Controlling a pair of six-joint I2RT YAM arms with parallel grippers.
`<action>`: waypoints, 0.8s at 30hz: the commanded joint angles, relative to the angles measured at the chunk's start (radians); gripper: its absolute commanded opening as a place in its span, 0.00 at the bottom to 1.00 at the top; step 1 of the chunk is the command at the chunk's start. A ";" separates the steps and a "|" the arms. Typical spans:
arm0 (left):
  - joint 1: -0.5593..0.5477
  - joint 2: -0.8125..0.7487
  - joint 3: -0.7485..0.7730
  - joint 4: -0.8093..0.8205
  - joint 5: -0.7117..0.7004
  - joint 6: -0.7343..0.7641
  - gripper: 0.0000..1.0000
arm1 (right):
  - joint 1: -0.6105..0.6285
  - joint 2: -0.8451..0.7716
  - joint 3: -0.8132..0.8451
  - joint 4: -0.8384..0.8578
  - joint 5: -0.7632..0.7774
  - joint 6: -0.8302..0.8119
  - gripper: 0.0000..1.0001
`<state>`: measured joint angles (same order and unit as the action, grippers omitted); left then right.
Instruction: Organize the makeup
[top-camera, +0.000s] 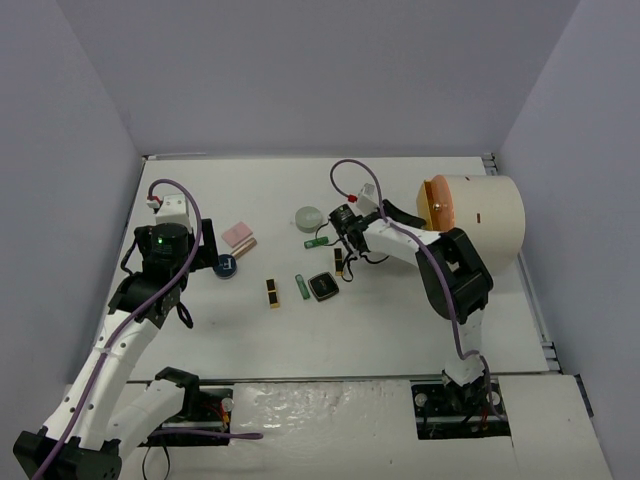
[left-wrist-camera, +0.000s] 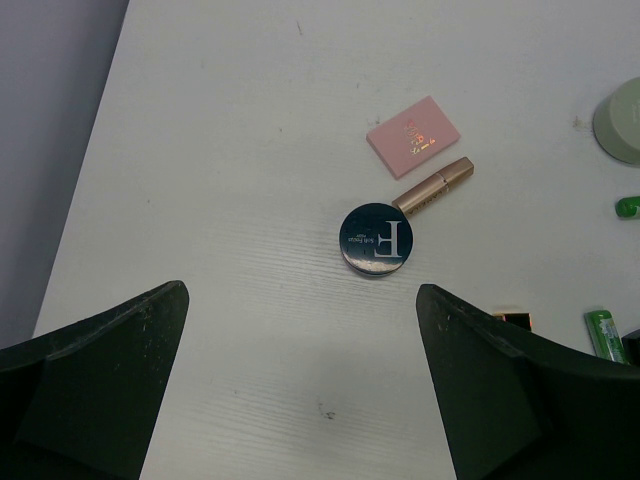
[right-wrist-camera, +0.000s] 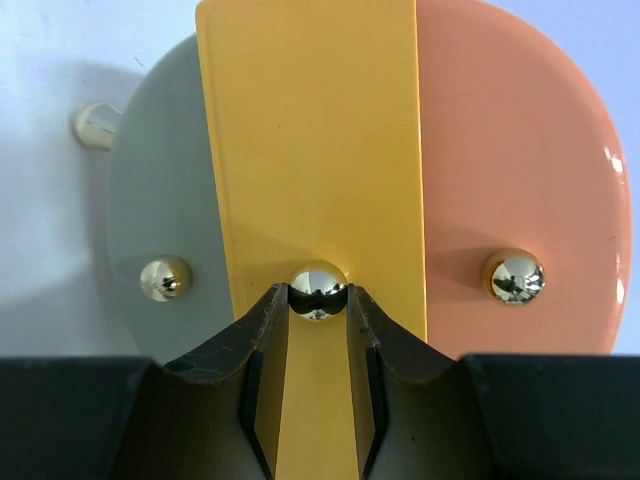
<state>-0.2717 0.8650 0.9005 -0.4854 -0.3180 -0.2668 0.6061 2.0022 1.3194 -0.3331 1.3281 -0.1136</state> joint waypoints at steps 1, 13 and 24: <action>0.009 -0.002 0.041 0.031 -0.009 -0.012 0.97 | 0.052 -0.044 0.064 -0.004 0.014 -0.015 0.04; 0.009 -0.005 0.043 0.031 -0.010 -0.012 0.97 | 0.125 -0.036 0.090 -0.004 -0.055 -0.001 0.04; 0.009 -0.008 0.043 0.030 -0.010 -0.012 0.97 | 0.158 -0.016 0.113 -0.004 -0.085 0.011 0.06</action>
<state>-0.2714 0.8650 0.9005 -0.4858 -0.3180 -0.2668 0.7513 2.0022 1.3811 -0.3450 1.2475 -0.1253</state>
